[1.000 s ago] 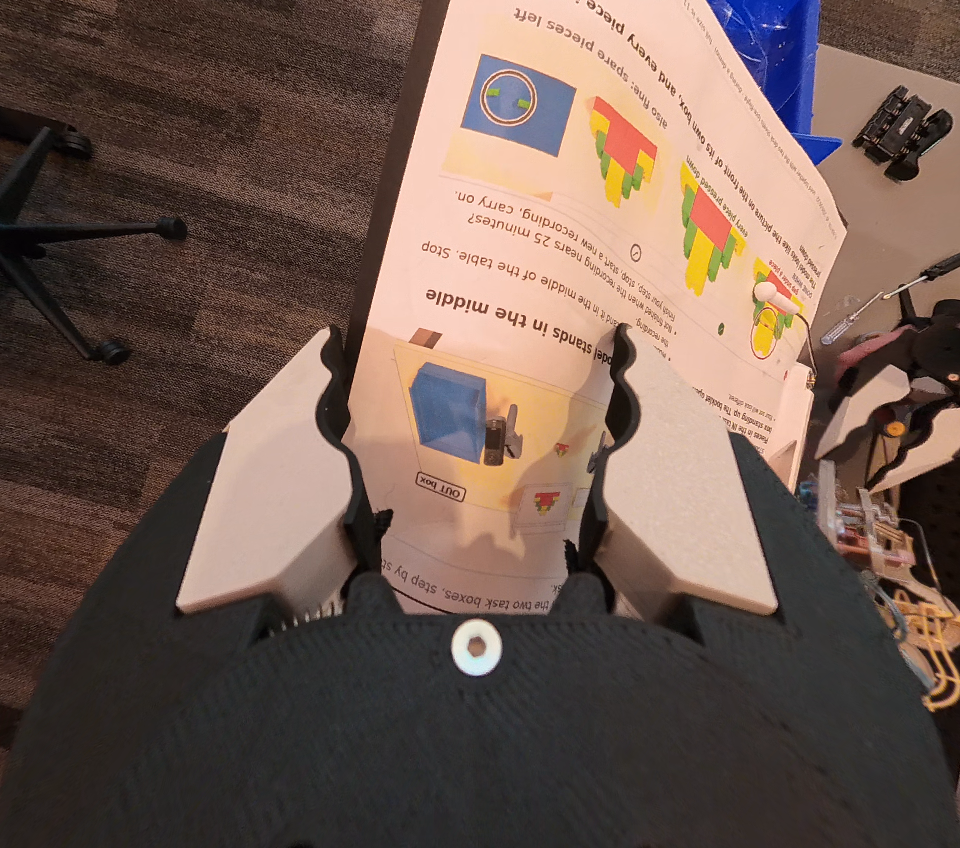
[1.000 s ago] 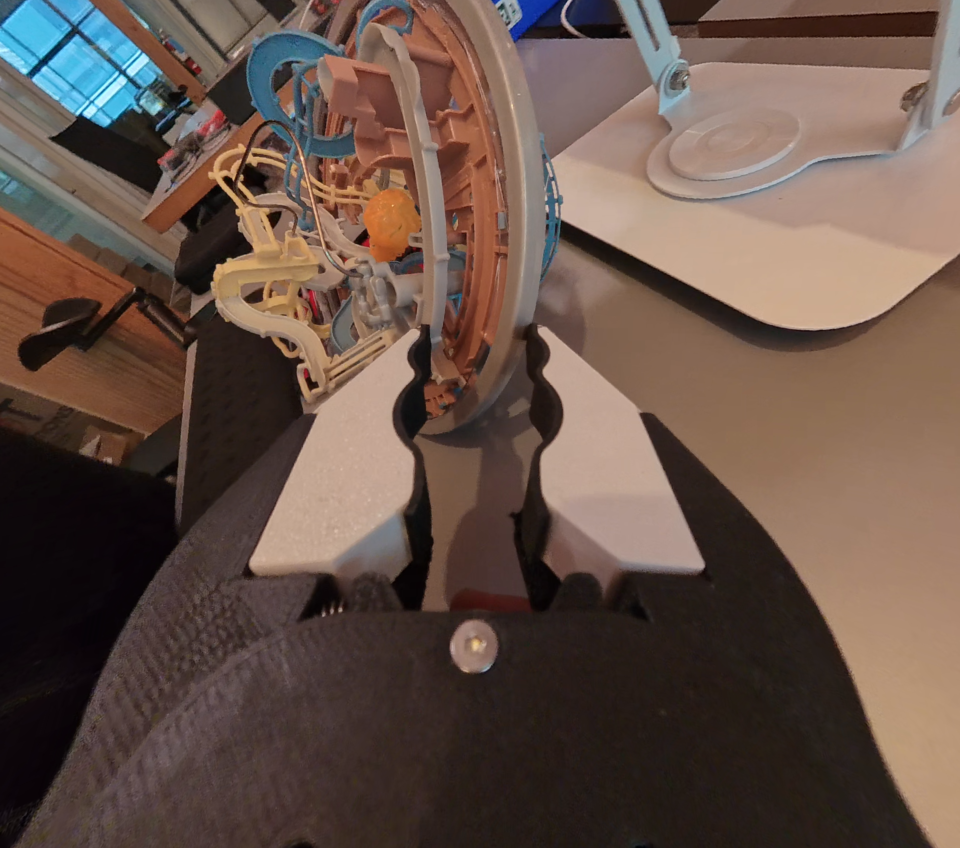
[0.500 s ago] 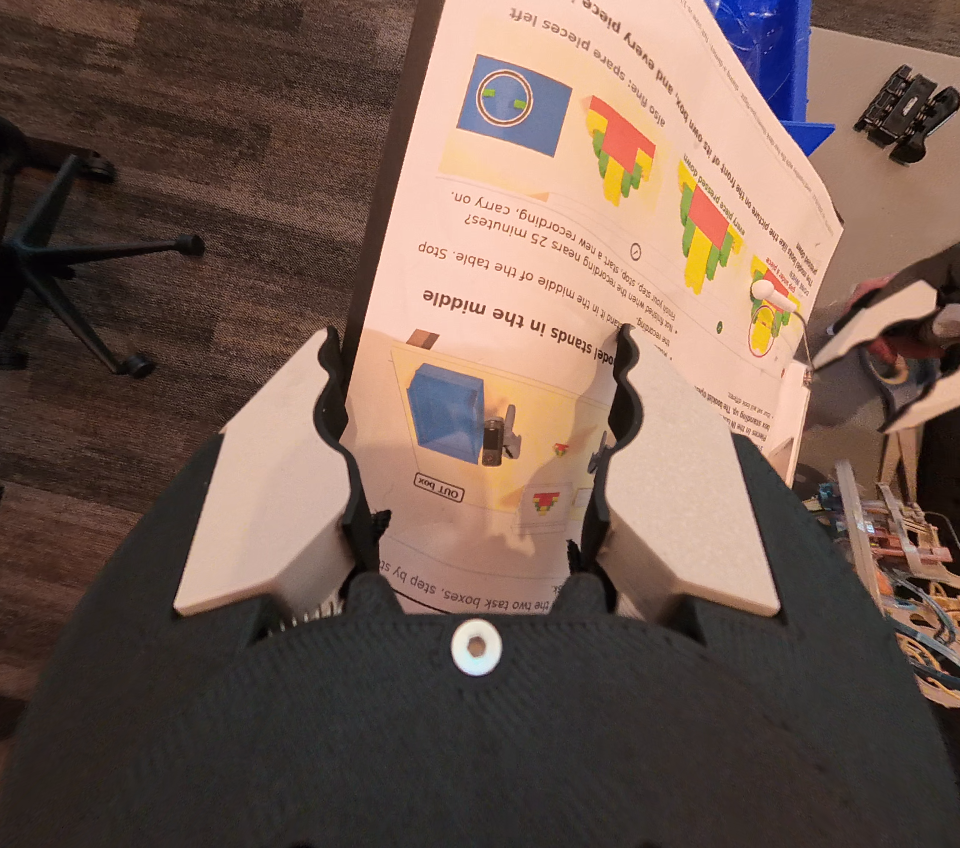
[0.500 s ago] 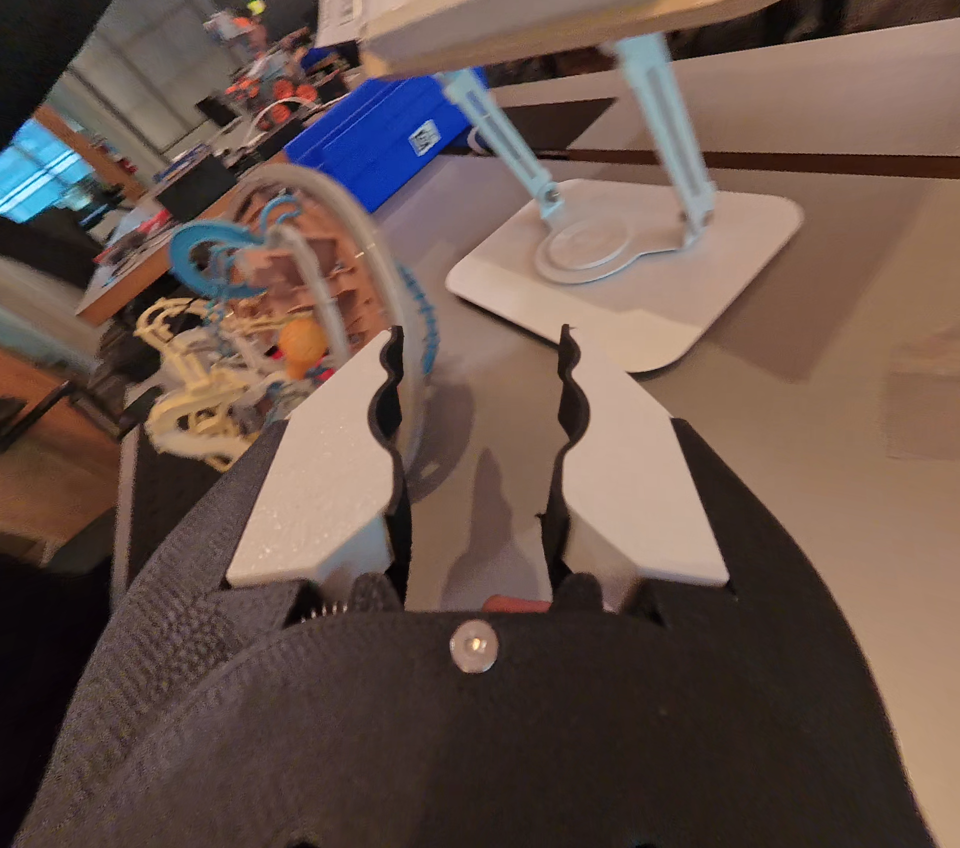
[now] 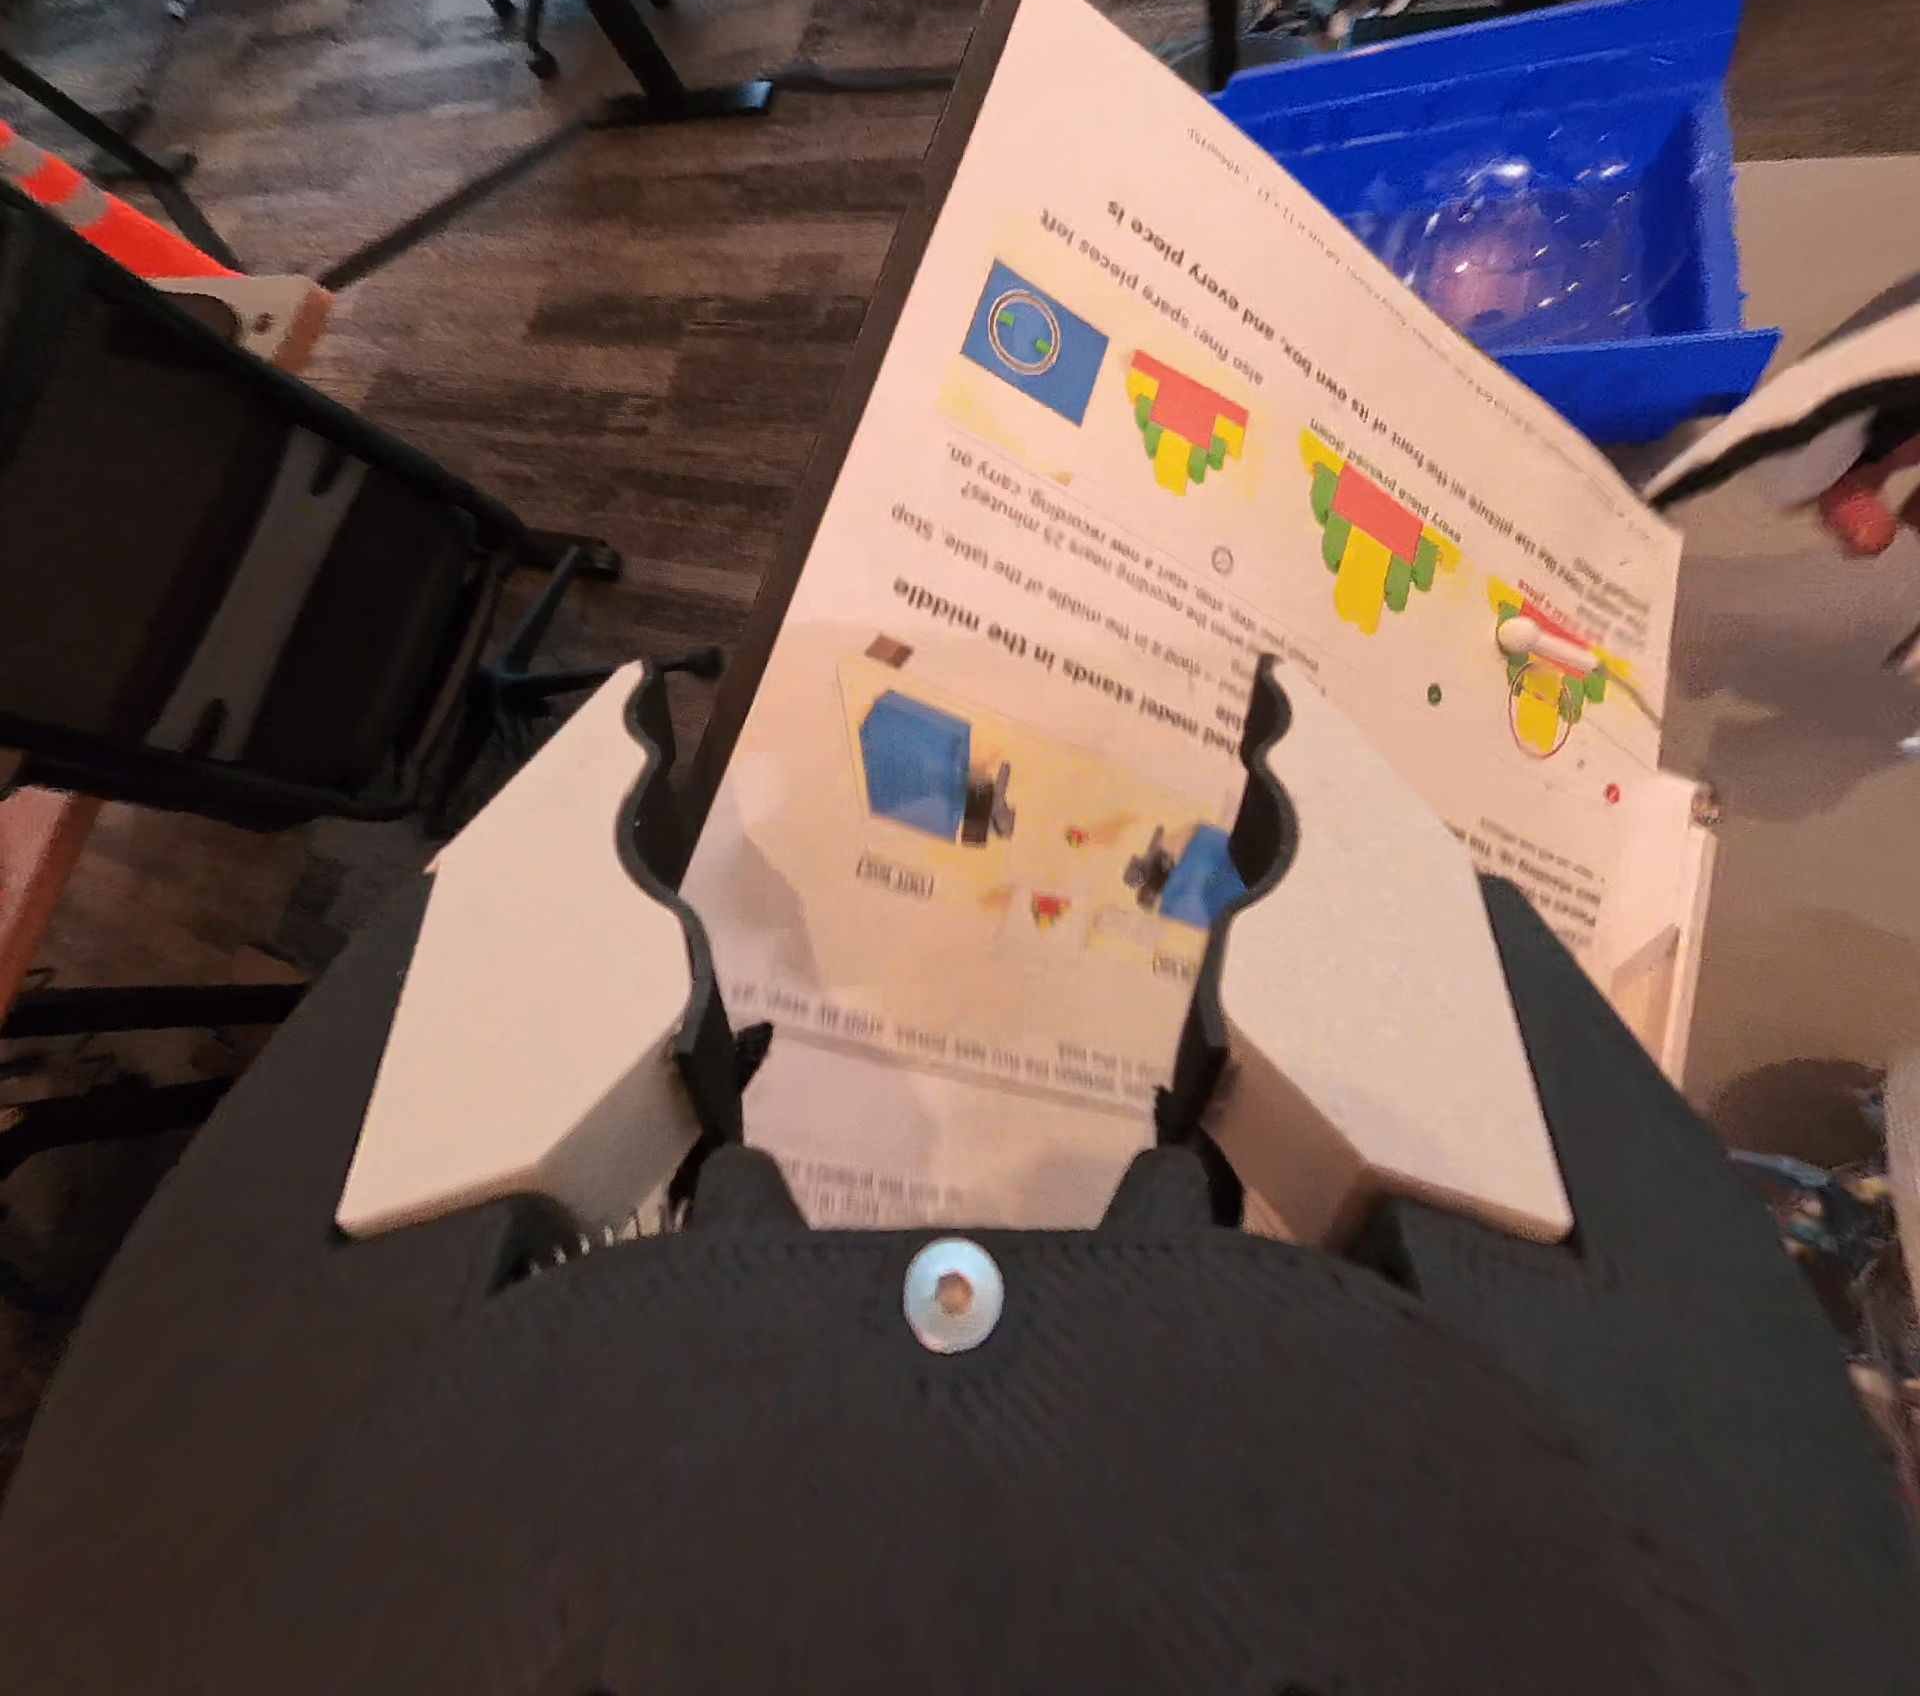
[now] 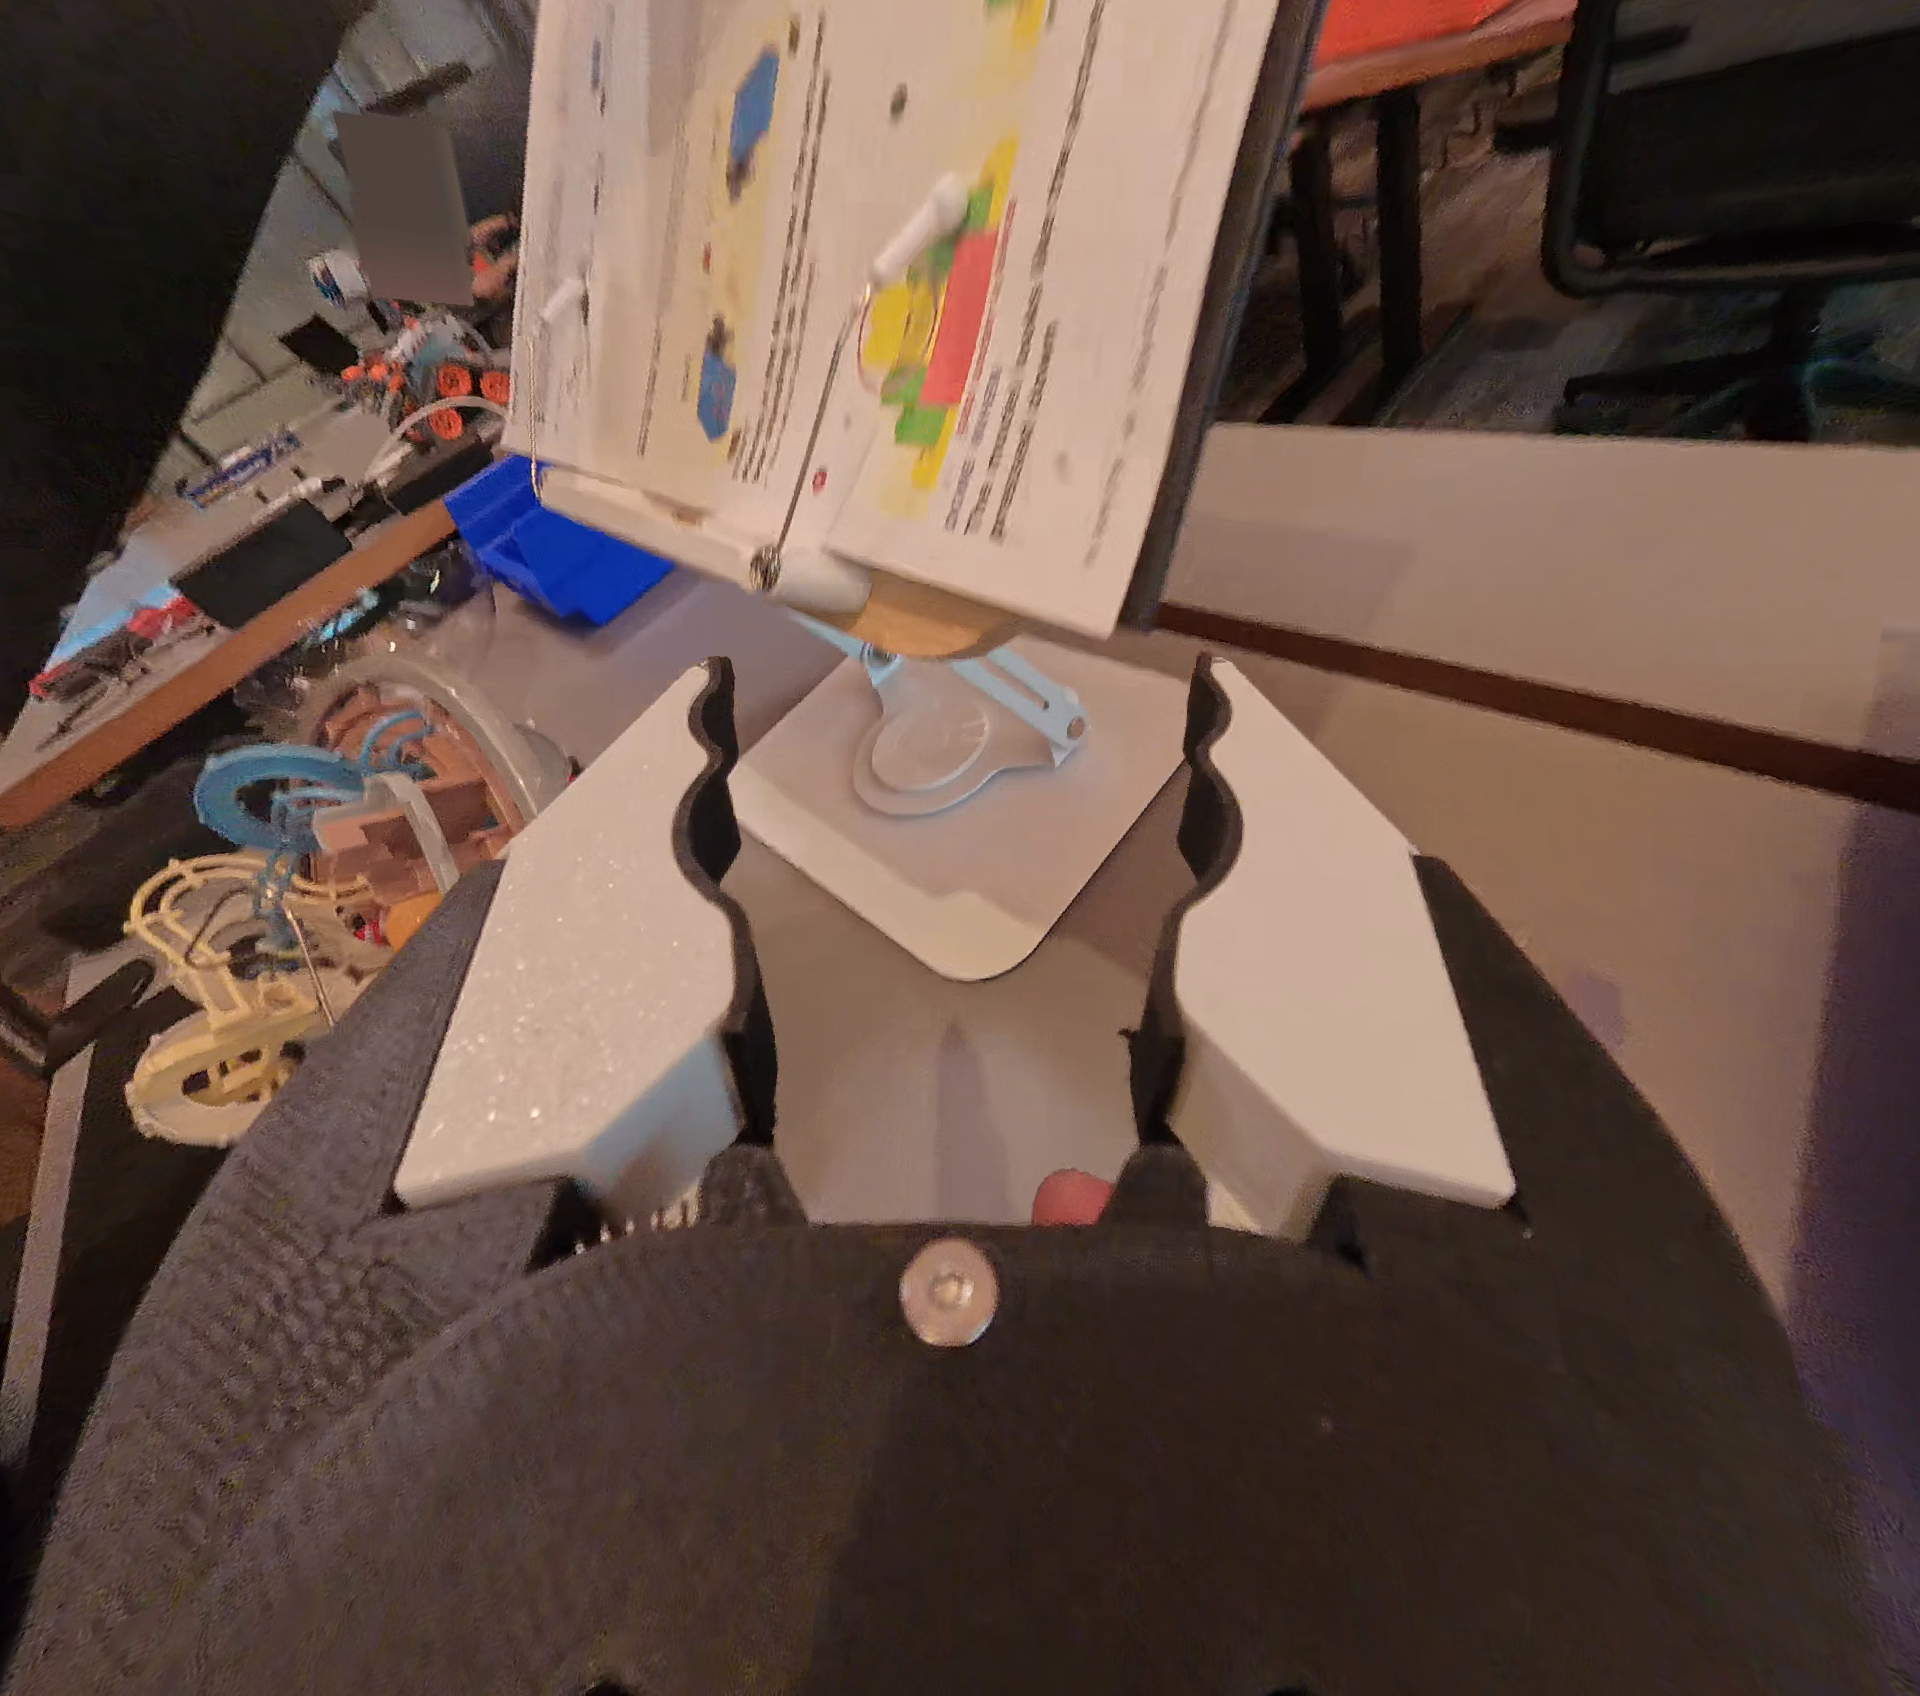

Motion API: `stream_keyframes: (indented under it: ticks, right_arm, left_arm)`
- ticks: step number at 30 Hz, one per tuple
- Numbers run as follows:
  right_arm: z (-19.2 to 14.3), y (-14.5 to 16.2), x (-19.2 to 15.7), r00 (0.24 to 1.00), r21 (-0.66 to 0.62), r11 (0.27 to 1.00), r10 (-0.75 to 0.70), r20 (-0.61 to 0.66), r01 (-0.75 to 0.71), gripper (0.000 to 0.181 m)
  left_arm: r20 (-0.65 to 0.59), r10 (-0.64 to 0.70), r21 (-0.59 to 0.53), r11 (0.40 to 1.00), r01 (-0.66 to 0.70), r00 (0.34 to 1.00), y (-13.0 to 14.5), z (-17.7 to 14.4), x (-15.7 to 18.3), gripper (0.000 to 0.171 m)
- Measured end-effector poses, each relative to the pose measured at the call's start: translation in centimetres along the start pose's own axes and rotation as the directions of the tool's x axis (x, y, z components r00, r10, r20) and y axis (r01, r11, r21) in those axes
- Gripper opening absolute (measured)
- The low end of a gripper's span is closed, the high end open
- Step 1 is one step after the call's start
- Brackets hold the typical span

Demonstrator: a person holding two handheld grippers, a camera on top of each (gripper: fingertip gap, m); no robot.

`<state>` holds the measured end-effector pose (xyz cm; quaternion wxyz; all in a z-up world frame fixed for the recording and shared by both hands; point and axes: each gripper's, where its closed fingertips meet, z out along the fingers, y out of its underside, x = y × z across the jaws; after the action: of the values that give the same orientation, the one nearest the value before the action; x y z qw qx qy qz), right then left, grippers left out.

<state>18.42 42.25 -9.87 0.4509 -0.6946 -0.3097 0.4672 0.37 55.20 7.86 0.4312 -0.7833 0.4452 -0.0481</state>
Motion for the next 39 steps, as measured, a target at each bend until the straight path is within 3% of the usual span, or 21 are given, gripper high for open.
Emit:
stream_keyframes:
  ticks: [5,9,12,13,15,18,20,21,26,30,33,36,38,39]
  right_arm:
    - [-1.3,-5.3,1.3,0.999,0.141,0.989,-0.039,-0.025,0.042,0.093]
    - [0.7,-7.5,2.8,0.999,0.163,0.986,-0.035,-0.020,0.038,0.099]
    - [2.7,-8.0,4.1,0.998,0.168,0.984,0.047,0.039,-0.053,0.098]
    - [3.3,-7.9,4.3,0.994,0.158,0.983,0.081,0.072,-0.091,0.096]
    - [4.5,-7.4,4.1,0.981,0.127,0.981,0.126,0.150,-0.146,0.087]
    - [5.7,-6.8,3.4,0.953,0.100,0.974,0.172,0.248,-0.201,0.073]
    - [6.3,-6.5,2.1,0.924,0.085,0.971,0.184,0.337,-0.224,0.060]
    - [6.6,-6.4,1.5,0.909,0.076,0.970,0.189,0.371,-0.232,0.055]
    - [7.7,-5.6,0.9,0.904,0.047,0.975,0.181,0.388,-0.216,0.023]
    - [7.4,-5.4,0.6,0.903,0.055,0.981,0.151,0.403,-0.189,0.018]
    - [7.2,-5.4,0.4,0.892,0.063,0.976,0.161,0.422,-0.206,0.016]
    - [6.9,-5.3,0.2,0.884,0.096,0.971,0.158,0.441,-0.221,0.014]
    - [6.6,-5.2,-0.1,0.891,0.118,0.972,0.132,0.434,-0.202,0.014]
    - [6.4,-5.1,-0.2,0.895,0.124,0.973,0.124,0.428,-0.193,0.014]
  left_arm:
    - [0.219,0.038,0.062,0.997,-0.053,0.975,2.5,-7.7,3.0,0.114]
    - [0.365,-0.178,0.197,0.974,0.111,0.914,9.4,-14.4,4.4,0.123]
    - [0.386,-0.419,0.330,0.895,0.301,0.822,16.7,-17.3,4.4,0.127]
    - [0.371,-0.498,0.364,0.854,0.371,0.784,19.3,-17.7,4.4,0.130]
    - [0.220,-0.652,0.450,0.728,0.517,0.726,23.0,-17.5,6.1,0.124]
    - [-0.074,-0.766,0.409,0.561,0.720,0.639,26.1,-13.9,10.5,0.123]
    - [-0.237,-0.784,0.373,0.473,0.798,0.574,26.5,-11.4,12.5,0.119]
    - [-0.279,-0.795,0.357,0.435,0.826,0.539,26.8,-10.2,12.8,0.128]
    - [-0.406,-0.807,0.422,0.251,0.871,0.429,26.9,-8.5,11.1,0.111]
    - [-0.362,-0.831,0.471,0.229,0.852,0.423,28.6,-8.3,10.2,0.112]
    - [-0.542,-0.738,0.407,0.188,0.894,0.403,26.7,-8.2,12.1,0.099]
    - [-0.548,-0.718,0.386,0.237,0.891,0.429,25.0,-6.6,13.3,0.089]
    - [-0.570,-0.689,0.374,0.268,0.888,0.448,23.3,-5.7,13.9,0.065]
    - [-0.560,-0.693,0.376,0.275,0.885,0.454,22.8,-5.1,13.8,0.064]
